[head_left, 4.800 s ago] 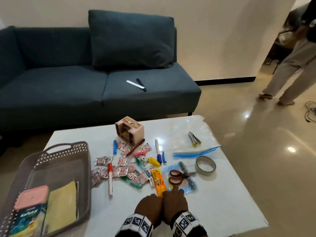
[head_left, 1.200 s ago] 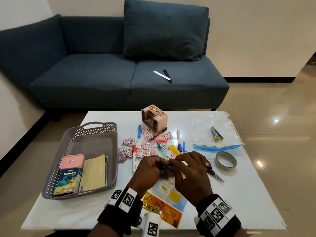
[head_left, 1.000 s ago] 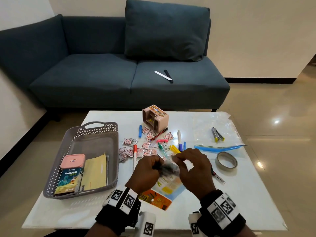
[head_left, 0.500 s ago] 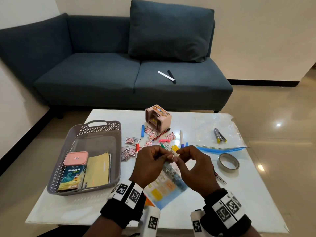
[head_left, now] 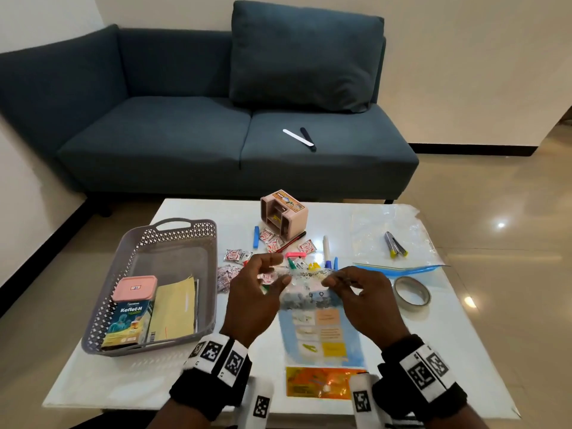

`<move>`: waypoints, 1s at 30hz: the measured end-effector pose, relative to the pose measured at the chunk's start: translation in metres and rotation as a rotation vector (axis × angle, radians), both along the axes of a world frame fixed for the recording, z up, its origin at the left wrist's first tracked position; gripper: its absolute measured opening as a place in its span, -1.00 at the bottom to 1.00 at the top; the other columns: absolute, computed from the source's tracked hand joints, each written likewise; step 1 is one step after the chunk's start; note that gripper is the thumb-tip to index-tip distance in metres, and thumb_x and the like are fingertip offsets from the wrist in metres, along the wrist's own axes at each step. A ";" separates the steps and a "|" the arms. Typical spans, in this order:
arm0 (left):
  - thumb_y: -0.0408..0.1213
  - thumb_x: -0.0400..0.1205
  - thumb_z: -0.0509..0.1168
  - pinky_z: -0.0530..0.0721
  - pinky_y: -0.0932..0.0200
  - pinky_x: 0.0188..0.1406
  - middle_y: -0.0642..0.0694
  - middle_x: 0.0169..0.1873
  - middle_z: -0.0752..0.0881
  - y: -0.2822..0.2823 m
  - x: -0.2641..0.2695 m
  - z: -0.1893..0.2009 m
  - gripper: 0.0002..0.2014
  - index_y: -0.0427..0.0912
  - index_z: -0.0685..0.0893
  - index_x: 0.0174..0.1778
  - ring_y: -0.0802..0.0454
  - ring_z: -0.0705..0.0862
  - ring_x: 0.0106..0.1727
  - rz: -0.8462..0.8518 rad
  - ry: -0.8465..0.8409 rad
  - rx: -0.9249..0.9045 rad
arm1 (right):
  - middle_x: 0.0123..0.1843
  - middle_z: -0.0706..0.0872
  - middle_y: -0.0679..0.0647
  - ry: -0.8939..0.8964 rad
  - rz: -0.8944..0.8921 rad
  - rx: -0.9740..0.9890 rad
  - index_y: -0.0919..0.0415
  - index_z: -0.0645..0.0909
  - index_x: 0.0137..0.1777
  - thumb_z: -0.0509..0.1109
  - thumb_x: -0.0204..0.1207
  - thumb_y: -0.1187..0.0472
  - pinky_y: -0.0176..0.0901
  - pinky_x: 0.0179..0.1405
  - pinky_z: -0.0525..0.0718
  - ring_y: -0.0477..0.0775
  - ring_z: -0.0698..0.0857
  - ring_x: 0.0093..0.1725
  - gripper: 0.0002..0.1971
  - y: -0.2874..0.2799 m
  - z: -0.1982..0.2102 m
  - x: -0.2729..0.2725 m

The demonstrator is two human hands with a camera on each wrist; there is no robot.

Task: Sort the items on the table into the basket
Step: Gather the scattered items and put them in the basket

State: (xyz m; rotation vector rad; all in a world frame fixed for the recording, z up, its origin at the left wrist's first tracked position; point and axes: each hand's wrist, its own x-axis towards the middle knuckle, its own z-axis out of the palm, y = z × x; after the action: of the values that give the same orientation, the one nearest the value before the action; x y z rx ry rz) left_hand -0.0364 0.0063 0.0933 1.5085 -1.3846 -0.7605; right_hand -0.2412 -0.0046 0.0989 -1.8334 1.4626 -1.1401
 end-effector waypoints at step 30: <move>-0.39 0.53 0.49 0.81 -0.13 -0.33 -0.19 -0.32 0.84 -0.002 0.013 0.010 -0.95 -0.31 0.79 -0.20 -0.11 0.80 -0.32 -0.149 0.266 0.251 | -0.48 0.72 -0.28 0.249 0.040 0.084 -0.14 0.78 -0.35 0.66 0.29 0.20 -0.45 -0.39 0.53 -0.21 0.71 -0.35 -0.81 -0.003 -0.005 -0.038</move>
State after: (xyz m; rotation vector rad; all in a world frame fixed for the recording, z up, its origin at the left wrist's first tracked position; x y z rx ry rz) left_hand -0.0230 0.0045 0.1036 1.4393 -1.2441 -1.2204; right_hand -0.2796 -0.0073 0.0937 -1.9908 1.5761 -0.8414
